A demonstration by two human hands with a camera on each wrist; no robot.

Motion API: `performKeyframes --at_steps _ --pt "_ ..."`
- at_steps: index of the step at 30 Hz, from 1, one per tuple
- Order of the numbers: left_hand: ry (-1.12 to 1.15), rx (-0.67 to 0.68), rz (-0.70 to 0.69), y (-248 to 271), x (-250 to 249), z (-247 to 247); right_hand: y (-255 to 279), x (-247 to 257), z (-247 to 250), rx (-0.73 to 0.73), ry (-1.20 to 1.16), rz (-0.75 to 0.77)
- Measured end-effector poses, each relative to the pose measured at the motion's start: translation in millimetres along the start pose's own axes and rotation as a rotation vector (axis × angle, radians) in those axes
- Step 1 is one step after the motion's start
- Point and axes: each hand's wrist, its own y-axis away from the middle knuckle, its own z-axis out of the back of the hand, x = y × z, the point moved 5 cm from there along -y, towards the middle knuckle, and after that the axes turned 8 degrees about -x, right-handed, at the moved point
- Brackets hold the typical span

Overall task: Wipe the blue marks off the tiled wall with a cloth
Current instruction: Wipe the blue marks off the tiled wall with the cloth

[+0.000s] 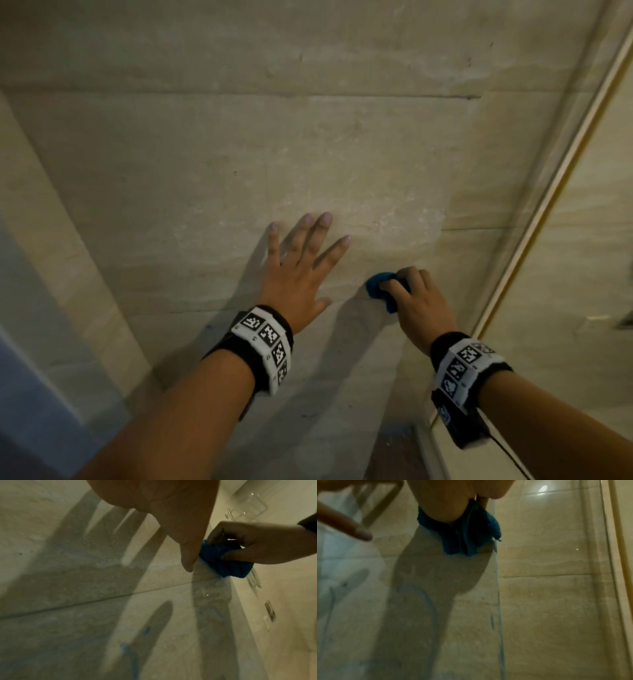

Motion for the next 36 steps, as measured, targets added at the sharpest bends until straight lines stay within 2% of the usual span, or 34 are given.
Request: performKeyframes --at_steps 3,10,14,18,24,31,36 --pt "-0.004 0.019 0.013 5 -5 -4 -13 1 9 -0.074 -0.006 -0.019" --pt "0.027 -0.082 0.095 6 -16 -16 -52 8 26 -0.390 -0.032 0.060" --pt "0.033 -0.147 0.150 13 -24 -24 -43 6 17 -0.493 0.003 0.103" --pt "0.045 -0.147 0.189 29 -35 -41 -34 8 5 -0.533 0.025 0.141" --pt "-0.028 -0.246 0.164 44 -53 -61 6 12 -24 -0.552 0.053 0.199" --pt "-0.037 -0.139 0.170 56 -56 -107 57 17 -58 -0.546 0.080 0.182" --pt "-0.011 -0.100 0.184 58 -56 -105 45 11 -38 -0.534 0.081 0.180"
